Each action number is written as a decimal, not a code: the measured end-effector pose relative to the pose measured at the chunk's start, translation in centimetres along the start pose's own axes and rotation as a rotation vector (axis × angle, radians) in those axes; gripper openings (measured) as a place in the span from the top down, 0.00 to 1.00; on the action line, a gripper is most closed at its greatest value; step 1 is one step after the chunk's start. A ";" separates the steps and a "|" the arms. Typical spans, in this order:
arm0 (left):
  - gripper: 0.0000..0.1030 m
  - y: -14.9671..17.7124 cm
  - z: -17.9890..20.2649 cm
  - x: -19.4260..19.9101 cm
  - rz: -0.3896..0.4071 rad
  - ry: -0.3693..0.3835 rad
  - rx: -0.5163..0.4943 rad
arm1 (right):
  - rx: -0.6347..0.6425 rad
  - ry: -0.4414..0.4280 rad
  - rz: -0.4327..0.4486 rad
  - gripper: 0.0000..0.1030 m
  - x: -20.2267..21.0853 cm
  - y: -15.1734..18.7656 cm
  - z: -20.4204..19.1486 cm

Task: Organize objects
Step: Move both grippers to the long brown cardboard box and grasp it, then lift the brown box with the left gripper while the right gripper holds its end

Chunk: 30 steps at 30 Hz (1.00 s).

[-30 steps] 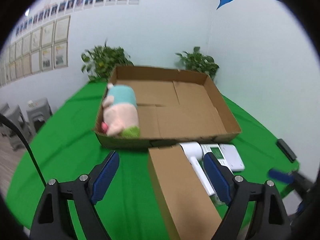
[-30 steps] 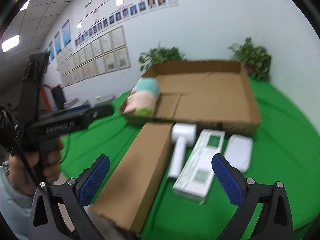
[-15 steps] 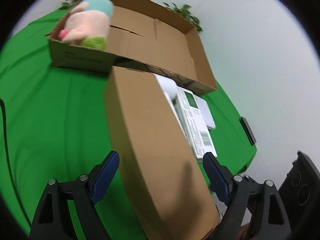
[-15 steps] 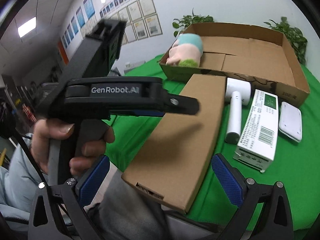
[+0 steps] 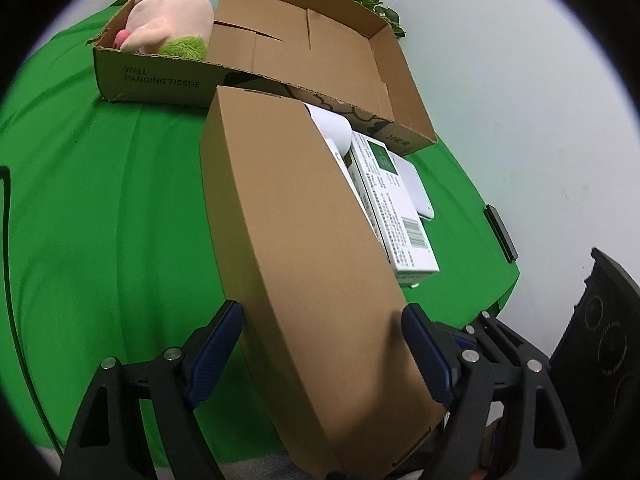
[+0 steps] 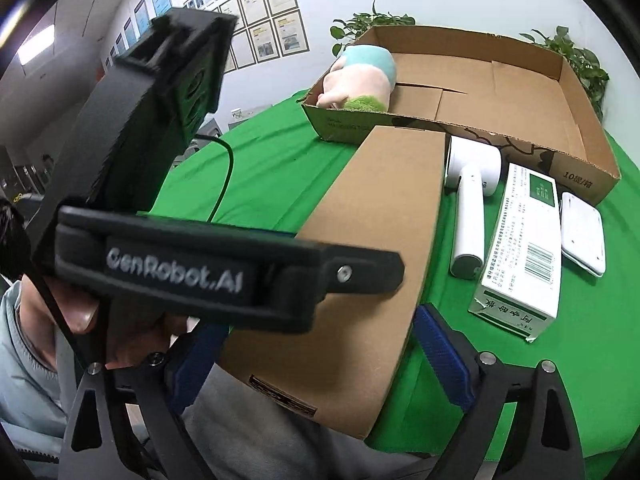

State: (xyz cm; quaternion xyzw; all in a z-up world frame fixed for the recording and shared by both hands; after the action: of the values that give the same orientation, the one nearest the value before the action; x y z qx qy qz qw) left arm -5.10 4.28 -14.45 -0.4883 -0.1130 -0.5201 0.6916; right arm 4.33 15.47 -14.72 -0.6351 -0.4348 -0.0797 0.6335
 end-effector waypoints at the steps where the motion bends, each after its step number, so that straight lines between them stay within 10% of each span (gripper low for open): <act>1: 0.21 0.1 0.0 0.1 0.000 0.000 0.004 | -0.011 -0.007 0.002 0.13 0.1 0.0 0.1; 4: 0.21 0.2 -0.8 0.9 0.016 -0.009 0.037 | -0.084 -0.032 0.021 0.49 1.0 -0.3 1.0; 7: 0.23 0.2 -1.4 1.0 0.012 0.014 0.072 | -0.152 -0.079 0.006 0.56 1.1 -0.2 2.1; 10: 0.21 0.4 -1.6 0.7 0.008 0.010 0.084 | -0.142 -0.066 0.006 0.50 1.2 -0.4 1.9; 15: 0.24 0.7 -0.8 0.2 -0.020 0.047 0.084 | -0.047 -0.059 -0.013 0.00 0.9 -0.1 -0.6; 22: 0.27 1.0 -0.3 0.1 -0.038 0.073 0.078 | 0.041 0.115 -0.031 0.05 -0.4 0.8 -0.9; 30: 0.21 0.7 -0.8 0.5 -0.013 0.066 0.101 | -0.070 0.031 -0.005 0.08 0.4 1.0 -0.3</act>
State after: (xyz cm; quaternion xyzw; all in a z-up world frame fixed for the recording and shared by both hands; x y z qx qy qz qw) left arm -4.63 3.35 -14.92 -0.4346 -0.1195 -0.5341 0.7152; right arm 5.36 15.54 -15.10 -0.6544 -0.4233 -0.1062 0.6175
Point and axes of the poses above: each gripper's, at about its wrist camera, not at the fingertips, and x roughly against the way its jaws point, z to its right, y to its underside, the point moved 8 cm from there along -x, roughly the way its jaws point, and after that the axes turned 5 degrees about z, right-handed, at the moved point
